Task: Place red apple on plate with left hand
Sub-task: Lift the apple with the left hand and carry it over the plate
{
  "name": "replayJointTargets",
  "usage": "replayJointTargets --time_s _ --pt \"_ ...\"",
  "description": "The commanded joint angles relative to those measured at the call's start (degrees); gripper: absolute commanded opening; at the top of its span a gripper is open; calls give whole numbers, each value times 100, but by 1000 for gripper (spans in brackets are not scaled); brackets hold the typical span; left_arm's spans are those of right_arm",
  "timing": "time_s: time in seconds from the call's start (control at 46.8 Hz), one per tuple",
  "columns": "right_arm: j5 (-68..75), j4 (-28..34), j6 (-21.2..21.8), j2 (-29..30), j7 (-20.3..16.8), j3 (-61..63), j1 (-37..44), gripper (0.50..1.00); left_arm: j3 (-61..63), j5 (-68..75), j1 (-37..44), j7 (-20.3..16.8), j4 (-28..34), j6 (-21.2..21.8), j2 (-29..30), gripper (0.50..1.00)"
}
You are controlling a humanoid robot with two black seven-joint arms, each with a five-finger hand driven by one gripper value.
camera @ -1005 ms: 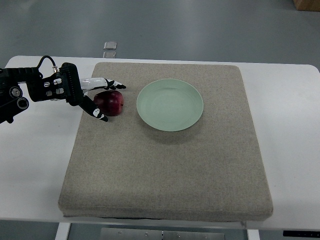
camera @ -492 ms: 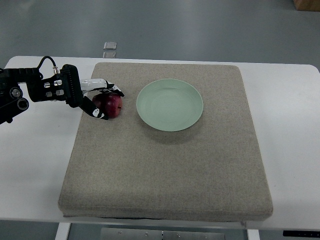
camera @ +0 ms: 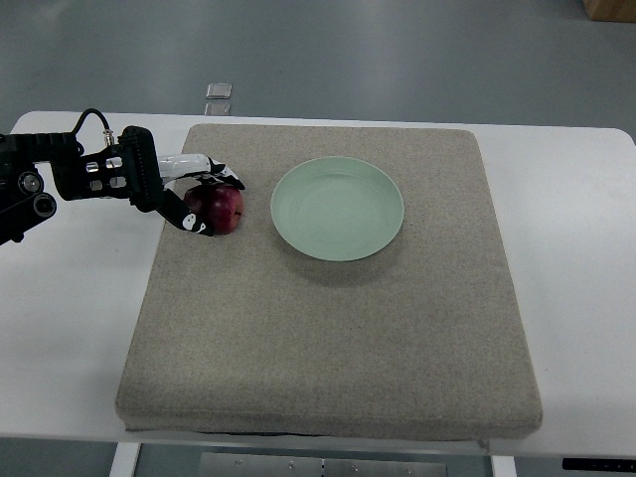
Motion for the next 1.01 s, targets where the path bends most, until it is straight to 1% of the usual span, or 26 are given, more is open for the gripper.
replayJointTargets --time_s 0.0,0.15,0.214,0.278,0.321,0.599,0.898,0.984 --pt "0 0 0 0 0 0 0 930 1 74 5 1 -10 -10 7 699" --pt "0 0 0 0 0 0 0 932 1 135 -13 -8 -1 -10 -2 594" --pt "0 0 0 0 0 0 0 932 1 135 -22 -8 -1 -10 -2 585" --pt "0 0 0 0 0 0 0 932 1 135 -39 1 -1 -10 7 529" --pt "0 0 0 0 0 0 0 932 1 135 -83 1 7 -10 7 503" --pt "0 0 0 0 0 0 0 932 -17 83 -434 1 -10 -27 25 500" --pt "0 0 0 0 0 0 0 932 -122 -23 -1260 1 -19 -36 -10 500" --pt "0 0 0 0 0 0 0 932 -263 -67 -1366 10 -19 -45 -37 500"
